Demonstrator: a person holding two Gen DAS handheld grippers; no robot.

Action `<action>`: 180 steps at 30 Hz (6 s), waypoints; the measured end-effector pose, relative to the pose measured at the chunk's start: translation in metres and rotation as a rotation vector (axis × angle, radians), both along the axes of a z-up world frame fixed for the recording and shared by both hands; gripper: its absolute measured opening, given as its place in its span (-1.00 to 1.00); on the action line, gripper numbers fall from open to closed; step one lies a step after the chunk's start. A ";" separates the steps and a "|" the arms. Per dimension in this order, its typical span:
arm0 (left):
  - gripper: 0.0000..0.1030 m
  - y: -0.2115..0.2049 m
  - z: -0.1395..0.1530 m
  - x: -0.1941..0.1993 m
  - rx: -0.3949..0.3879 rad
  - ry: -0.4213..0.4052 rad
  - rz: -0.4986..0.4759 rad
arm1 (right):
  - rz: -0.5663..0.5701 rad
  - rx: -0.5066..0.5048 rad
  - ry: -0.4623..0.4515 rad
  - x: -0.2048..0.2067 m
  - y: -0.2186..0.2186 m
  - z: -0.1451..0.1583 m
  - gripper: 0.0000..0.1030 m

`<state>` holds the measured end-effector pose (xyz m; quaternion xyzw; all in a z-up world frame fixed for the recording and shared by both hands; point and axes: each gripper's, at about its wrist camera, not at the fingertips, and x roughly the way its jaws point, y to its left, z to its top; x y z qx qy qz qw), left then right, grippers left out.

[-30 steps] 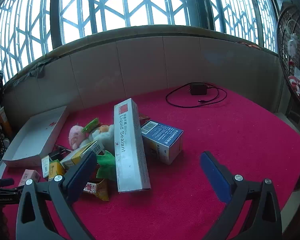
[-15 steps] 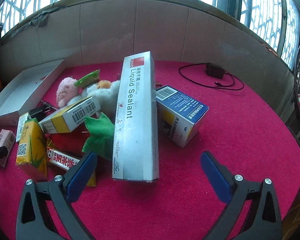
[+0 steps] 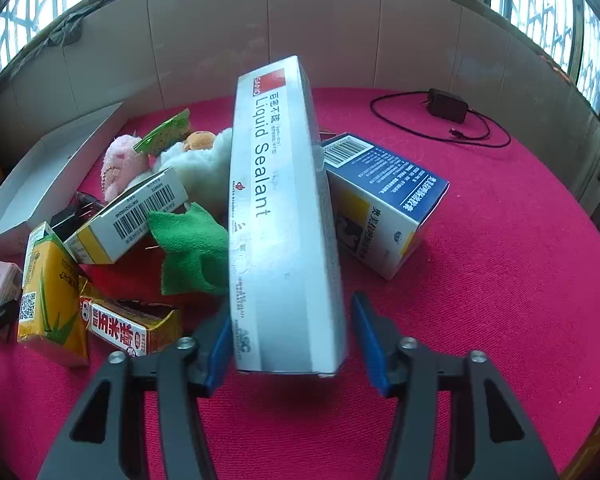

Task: Organize objects
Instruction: 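Grasp the pink tissue pack with the left tool while the right tool grasps the Liquid Sealant box, then carry the pink tissue pack and Liquid Sealant box over the white tray with both tools, then lower both boxes into the white tray and open both tools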

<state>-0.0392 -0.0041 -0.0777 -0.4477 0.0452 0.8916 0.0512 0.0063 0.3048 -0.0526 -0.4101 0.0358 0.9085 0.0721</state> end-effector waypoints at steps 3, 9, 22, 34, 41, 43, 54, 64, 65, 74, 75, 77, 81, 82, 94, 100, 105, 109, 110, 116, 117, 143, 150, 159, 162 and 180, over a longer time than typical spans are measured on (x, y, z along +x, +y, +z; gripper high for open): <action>0.24 0.002 0.001 0.005 0.002 0.027 -0.015 | 0.003 -0.027 0.025 0.004 0.004 0.002 -0.05; -0.01 0.001 0.003 0.010 0.016 0.045 -0.024 | 0.001 -0.029 0.076 0.010 0.003 0.009 -0.06; -0.02 -0.003 0.005 0.014 0.040 0.066 0.014 | 0.003 -0.029 0.187 0.025 0.002 0.025 -0.13; -0.02 -0.006 0.012 0.021 0.038 0.111 0.026 | 0.021 -0.030 0.312 0.045 -0.006 0.038 -0.17; -0.02 -0.005 0.019 0.030 0.027 0.167 0.015 | 0.024 -0.069 0.387 0.062 -0.006 0.050 -0.17; -0.02 -0.004 0.021 0.032 0.018 0.181 0.011 | 0.036 -0.065 0.406 0.065 -0.010 0.055 -0.17; -0.02 -0.010 0.045 0.042 -0.004 0.294 0.017 | 0.087 -0.044 0.464 0.078 -0.032 0.076 -0.17; -0.02 -0.014 0.048 0.044 0.018 0.294 0.028 | 0.095 -0.050 0.472 0.079 -0.040 0.085 -0.17; -0.02 -0.015 0.049 0.044 0.021 0.295 0.028 | 0.096 -0.051 0.471 0.079 -0.041 0.086 -0.17; -0.02 -0.023 0.050 0.044 0.024 0.300 0.043 | 0.120 -0.045 0.470 0.078 -0.050 0.090 -0.17; -0.02 -0.025 0.050 0.043 0.025 0.300 0.046 | 0.121 -0.045 0.470 0.077 -0.050 0.090 -0.17; -0.02 -0.027 0.050 0.043 0.025 0.299 0.055 | 0.123 -0.052 0.470 0.077 -0.051 0.092 -0.17; -0.02 -0.032 0.051 0.040 0.021 0.295 0.079 | 0.128 -0.074 0.474 0.075 -0.054 0.098 -0.17; -0.02 -0.034 0.051 0.040 0.020 0.295 0.084 | 0.131 -0.075 0.475 0.075 -0.056 0.100 -0.17; -0.02 -0.065 0.059 0.031 0.021 0.302 0.153 | 0.183 -0.075 0.465 0.061 -0.080 0.112 -0.17; -0.02 -0.083 0.068 0.025 0.017 0.315 0.185 | 0.198 -0.096 0.454 0.051 -0.088 0.121 -0.17; -0.02 -0.095 0.076 0.018 0.010 0.319 0.205 | 0.235 -0.110 0.452 0.043 -0.102 0.129 -0.17; -0.02 -0.103 0.080 0.013 -0.006 0.324 0.216 | 0.262 -0.112 0.460 0.036 -0.115 0.137 -0.16; -0.02 -0.104 0.081 0.012 -0.010 0.325 0.218 | 0.268 -0.113 0.463 0.035 -0.117 0.139 -0.16; -0.02 -0.110 0.083 0.001 -0.031 0.317 0.216 | 0.303 -0.146 0.436 0.021 -0.133 0.142 -0.16; -0.02 -0.111 0.083 -0.001 -0.035 0.315 0.216 | 0.307 -0.151 0.429 0.018 -0.135 0.141 -0.16; -0.02 -0.110 0.098 -0.082 -0.029 0.251 0.182 | 0.404 -0.193 0.297 -0.039 -0.194 0.127 -0.16; -0.02 -0.105 0.085 -0.112 -0.015 0.181 0.163 | 0.414 -0.217 0.222 -0.066 -0.216 0.107 -0.16; -0.02 -0.111 0.068 -0.153 0.034 0.096 0.158 | 0.394 -0.173 0.139 -0.109 -0.240 0.075 -0.16; -0.02 -0.111 0.062 -0.162 0.032 0.076 0.156 | 0.386 -0.166 0.119 -0.123 -0.245 0.066 -0.16; -0.01 -0.096 0.069 -0.131 0.134 0.050 0.075 | 0.412 -0.144 0.274 -0.088 -0.245 0.079 0.81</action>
